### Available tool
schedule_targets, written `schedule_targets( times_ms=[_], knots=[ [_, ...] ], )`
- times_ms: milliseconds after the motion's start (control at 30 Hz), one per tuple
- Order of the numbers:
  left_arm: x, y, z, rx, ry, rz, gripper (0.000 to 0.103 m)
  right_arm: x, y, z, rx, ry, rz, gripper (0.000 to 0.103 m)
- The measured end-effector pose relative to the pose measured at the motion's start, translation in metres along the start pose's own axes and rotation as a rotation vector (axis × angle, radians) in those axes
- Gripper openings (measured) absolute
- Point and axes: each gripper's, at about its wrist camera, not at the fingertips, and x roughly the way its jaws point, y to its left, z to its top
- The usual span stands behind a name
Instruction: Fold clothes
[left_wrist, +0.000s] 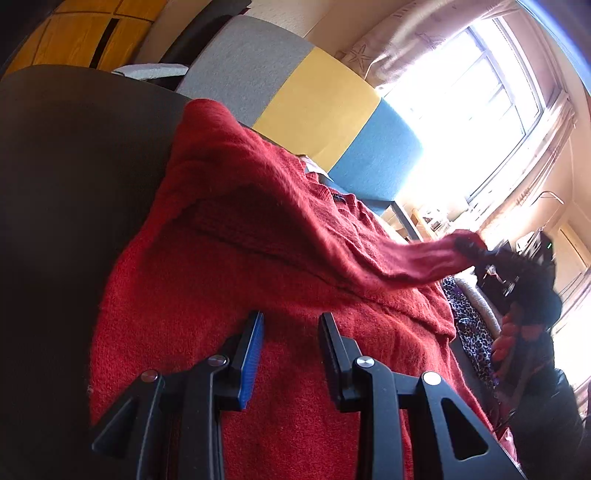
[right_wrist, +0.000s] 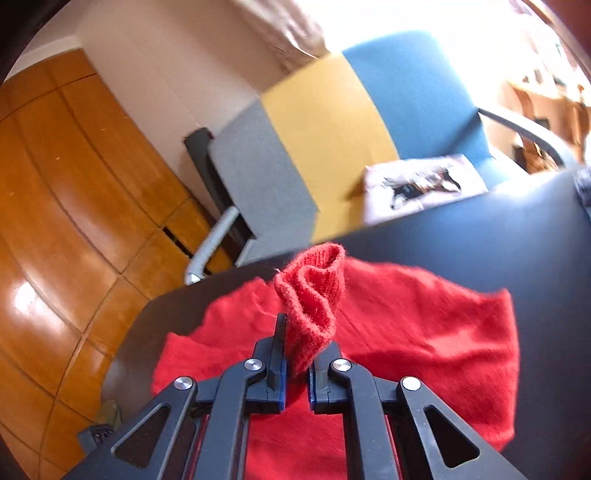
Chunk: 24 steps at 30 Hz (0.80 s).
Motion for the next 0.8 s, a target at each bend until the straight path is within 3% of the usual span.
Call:
schedule_targets(
  times_ms=[133, 267, 433, 533, 667, 800],
  knots=[
    [-0.002, 0.014, 0.016, -0.157, 0.043, -0.090, 0.036, 0.005, -0.035, -0.016, 0.099, 0.035, -0.038, 0.008],
    [-0.003, 0.023, 0.035, -0.293, -0.005, -0.194, 0.044, 0.008, -0.056, -0.024, 0.157, 0.056, -0.034, 0.008],
    [0.002, 0.028, 0.057, -0.381, -0.067, -0.247, 0.050, 0.017, -0.066, -0.031, 0.174, 0.095, -0.031, 0.011],
    [0.005, 0.037, 0.067, -0.431, -0.111, -0.251, 0.054, 0.023, -0.073, -0.039, 0.193, 0.115, -0.033, 0.011],
    [0.014, 0.053, 0.070, -0.515, -0.094, -0.222, 0.055, 0.023, -0.078, -0.041, 0.200, 0.109, -0.030, 0.010],
    [-0.008, 0.057, 0.081, -0.477, -0.171, -0.164, 0.055, 0.018, -0.074, -0.037, 0.198, 0.083, -0.023, 0.010]
  ],
)
